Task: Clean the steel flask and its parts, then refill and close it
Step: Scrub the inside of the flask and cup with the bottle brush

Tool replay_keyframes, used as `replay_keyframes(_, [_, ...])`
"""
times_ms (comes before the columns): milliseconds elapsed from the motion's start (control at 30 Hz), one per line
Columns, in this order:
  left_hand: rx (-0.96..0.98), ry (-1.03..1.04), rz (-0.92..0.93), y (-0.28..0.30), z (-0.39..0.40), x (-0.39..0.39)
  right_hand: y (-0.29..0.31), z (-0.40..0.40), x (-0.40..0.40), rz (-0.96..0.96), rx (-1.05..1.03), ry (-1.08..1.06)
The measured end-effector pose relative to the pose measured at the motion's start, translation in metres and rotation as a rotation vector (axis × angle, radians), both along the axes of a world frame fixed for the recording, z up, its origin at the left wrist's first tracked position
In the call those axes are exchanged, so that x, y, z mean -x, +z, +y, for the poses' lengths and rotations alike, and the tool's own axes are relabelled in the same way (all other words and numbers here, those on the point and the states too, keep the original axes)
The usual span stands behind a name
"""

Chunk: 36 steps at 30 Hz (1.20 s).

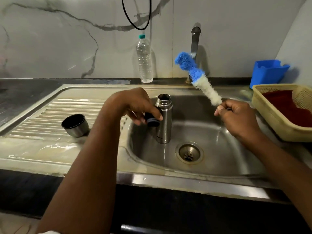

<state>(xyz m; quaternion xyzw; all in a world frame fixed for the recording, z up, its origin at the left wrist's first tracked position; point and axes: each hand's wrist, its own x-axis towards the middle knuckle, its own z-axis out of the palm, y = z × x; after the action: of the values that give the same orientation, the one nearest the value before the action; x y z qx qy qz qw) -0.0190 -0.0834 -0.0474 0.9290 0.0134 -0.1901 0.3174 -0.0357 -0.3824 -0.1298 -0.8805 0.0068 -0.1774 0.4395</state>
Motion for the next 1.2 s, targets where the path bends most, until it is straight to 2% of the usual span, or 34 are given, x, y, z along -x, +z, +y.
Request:
replay_keyframes(100, [-0.184, -0.033, 0.137, -0.025, -0.016, -0.007, 0.001, 0.001, 0.001, 0.027, 0.009, -0.023])
replay_keyframes(200, [-0.326, -0.049, 0.194, -0.058, -0.028, -0.015, 0.001, 0.001, 0.001, 0.045, -0.001, -0.021])
replay_keyframes(367, [-0.482, -0.133, 0.197, -0.096, -0.042, -0.022, 0.001, 0.004, -0.001, 0.062, 0.026, -0.003])
replay_keyframes(567, [-0.635, -0.122, 0.160, -0.123, -0.051, -0.018, 0.000, 0.005, -0.001, 0.073, 0.029, 0.002])
replay_keyframes(833, [-0.807, -0.215, 0.125, -0.134, -0.061, -0.017, -0.001, 0.005, -0.003, 0.081, 0.019, 0.000])
replay_keyframes(1033, [-0.817, -0.258, 0.110, -0.129, -0.063, -0.011, 0.000, 0.005, -0.002, 0.083, 0.020, 0.015])
replay_keyframes(1200, [-0.726, -0.201, -0.054, -0.109, -0.051, -0.004, 0.001, 0.008, 0.001, 0.069, 0.011, 0.027])
